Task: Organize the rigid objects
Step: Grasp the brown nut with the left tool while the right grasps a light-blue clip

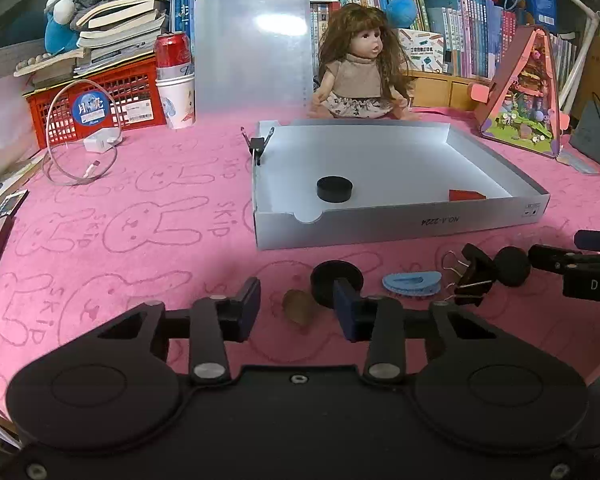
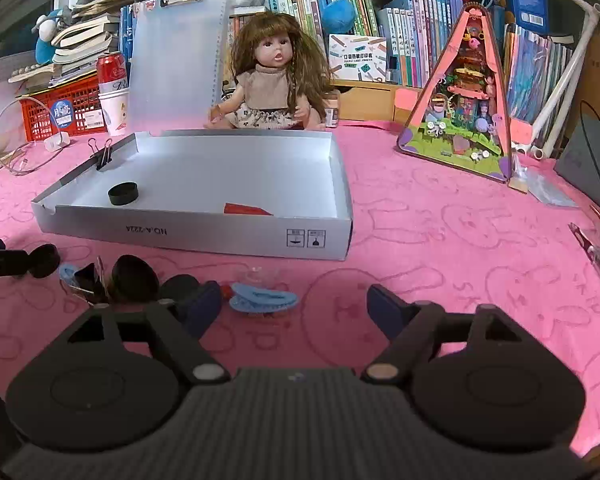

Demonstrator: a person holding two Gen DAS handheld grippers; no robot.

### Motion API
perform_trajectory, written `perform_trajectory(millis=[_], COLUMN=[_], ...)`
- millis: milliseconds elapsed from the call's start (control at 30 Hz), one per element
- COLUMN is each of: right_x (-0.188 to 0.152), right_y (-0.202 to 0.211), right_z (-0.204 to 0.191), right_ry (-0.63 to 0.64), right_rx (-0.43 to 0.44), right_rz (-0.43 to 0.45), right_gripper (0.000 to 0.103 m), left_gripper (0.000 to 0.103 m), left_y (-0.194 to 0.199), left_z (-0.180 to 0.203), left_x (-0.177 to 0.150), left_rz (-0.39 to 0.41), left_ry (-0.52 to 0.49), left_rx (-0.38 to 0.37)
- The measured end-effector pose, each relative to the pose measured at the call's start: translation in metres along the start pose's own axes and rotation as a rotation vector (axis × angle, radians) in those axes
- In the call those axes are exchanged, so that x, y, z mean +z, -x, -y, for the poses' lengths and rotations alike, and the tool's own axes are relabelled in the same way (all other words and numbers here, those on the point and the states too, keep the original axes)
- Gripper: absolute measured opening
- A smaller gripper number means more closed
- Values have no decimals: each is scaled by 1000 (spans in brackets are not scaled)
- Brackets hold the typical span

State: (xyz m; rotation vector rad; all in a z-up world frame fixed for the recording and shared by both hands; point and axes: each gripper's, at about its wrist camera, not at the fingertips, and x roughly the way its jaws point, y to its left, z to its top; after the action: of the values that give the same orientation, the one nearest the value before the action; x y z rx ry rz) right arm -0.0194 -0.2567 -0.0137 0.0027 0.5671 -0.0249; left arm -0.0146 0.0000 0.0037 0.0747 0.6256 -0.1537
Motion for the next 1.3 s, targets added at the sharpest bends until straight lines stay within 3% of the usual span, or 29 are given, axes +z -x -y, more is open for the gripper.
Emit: perform_trajectory(millis=[500,667,800,1300], right_x=[-1,-1,0,0], right_y=[-4,-6,-5,-4], right_z=[-6,-6,-7,-11], right_ry=[4,3,8,10], right_rx=[0,-2,1,6], right_rz=[-11,-14,-14,-19], right_gripper=[75,70,64,44], left_gripper=[33,25,20,19], left_y=[-2,-2,-2,-5], left_z=[0,-1,0,0], left_x=[1,1,1,-2], left_rz=[-4,-7,-5,-25], left_ry=[4,10,6,17], left_rx=[4,-12,-13,7])
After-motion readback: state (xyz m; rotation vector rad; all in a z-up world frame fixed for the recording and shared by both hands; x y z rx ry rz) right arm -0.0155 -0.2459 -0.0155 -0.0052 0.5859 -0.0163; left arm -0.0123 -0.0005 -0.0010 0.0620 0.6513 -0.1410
